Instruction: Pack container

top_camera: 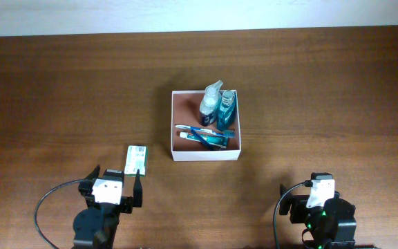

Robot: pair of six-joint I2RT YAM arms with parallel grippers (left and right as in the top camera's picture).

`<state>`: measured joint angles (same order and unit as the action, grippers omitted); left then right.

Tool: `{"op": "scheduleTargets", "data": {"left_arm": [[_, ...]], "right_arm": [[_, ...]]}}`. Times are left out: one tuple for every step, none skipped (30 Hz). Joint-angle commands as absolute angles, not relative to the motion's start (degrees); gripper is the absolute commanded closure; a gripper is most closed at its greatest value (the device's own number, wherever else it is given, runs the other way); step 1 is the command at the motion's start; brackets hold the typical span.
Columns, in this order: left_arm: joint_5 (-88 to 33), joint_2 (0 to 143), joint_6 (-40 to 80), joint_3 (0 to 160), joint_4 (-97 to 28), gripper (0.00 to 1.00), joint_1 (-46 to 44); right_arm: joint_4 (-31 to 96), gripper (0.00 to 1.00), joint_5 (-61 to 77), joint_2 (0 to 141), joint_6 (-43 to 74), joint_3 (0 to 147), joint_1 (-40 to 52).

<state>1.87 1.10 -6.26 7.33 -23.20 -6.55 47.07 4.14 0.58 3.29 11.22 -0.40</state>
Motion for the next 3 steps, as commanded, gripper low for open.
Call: {"op": "scheduleTargets", "data": {"left_arm": [[1.21,0.34,-6.79,6.87,-22.92,0.01,-6.11],[1.21,0.34,-6.79,6.87,-22.92,0.01,-6.11],[1.21,0.34,-6.79,6.87,-22.92,0.01,-6.11]], "right_arm": [[46.92,0.01,4.29,0.21,3.88,10.87,-0.82],[46.92,0.01,4.29,0.21,3.88,10.87,-0.82],[46.89,0.01,4.29,0.21,3.88,10.87,-0.82]]}}
